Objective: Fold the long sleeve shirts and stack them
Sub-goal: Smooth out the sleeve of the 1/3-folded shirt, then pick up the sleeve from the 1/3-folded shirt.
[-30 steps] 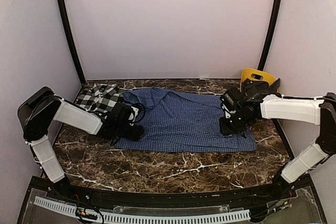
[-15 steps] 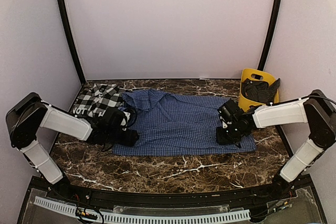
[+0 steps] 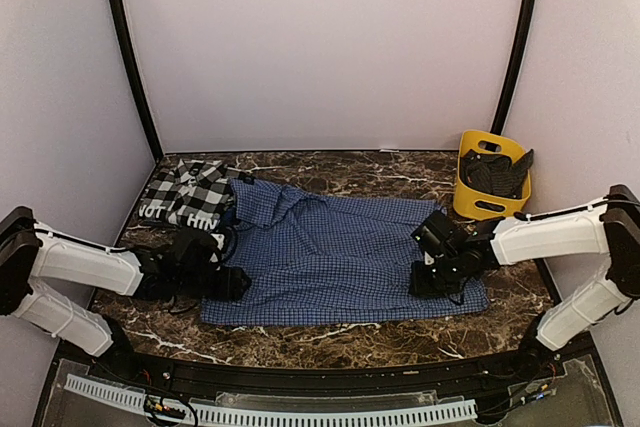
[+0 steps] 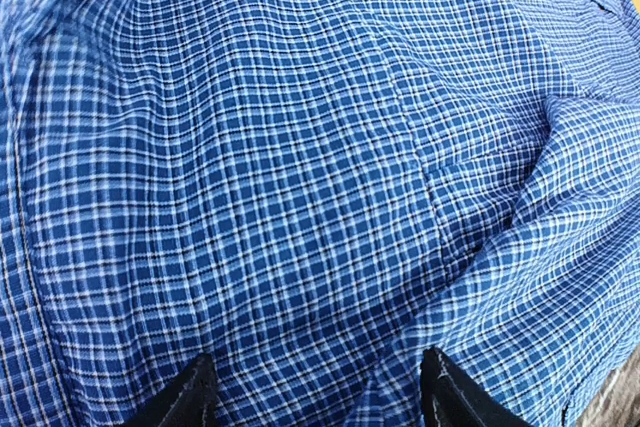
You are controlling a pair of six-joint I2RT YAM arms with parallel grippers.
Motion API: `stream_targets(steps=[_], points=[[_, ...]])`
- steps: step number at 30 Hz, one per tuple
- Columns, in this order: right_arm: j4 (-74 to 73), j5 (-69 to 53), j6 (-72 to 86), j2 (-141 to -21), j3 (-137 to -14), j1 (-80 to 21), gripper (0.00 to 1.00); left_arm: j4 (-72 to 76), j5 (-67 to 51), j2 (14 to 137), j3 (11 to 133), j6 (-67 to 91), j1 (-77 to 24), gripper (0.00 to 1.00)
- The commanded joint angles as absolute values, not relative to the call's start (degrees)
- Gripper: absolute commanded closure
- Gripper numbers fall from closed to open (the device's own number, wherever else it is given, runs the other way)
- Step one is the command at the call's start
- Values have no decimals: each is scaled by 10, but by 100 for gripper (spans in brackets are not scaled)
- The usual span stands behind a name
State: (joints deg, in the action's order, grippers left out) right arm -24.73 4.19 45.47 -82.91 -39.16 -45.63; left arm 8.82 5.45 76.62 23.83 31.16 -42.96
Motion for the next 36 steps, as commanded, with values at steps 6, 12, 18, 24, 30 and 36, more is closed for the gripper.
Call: stream_targets(steps=[6,12,18,24,30,36], points=[[-425,95,515,-754,-391,-474,71,-29,85,714,232,336,-442,31],[-410,147,458,-772,-463,-475,69,-26,143,773,323,274,-436,26],[-386,187,380,-844,-545,-475,68,-34,131,847,438,220,-372,24],[-349,188,330,-894,-587,-473,68,-46,118,899,532,183,-306,23],[-339,185,310,-925,-602,-473,69,-50,76,971,595,166,-271,23],[-337,182,303,-926,-603,-472,69,-44,48,1019,627,162,-254,33]])
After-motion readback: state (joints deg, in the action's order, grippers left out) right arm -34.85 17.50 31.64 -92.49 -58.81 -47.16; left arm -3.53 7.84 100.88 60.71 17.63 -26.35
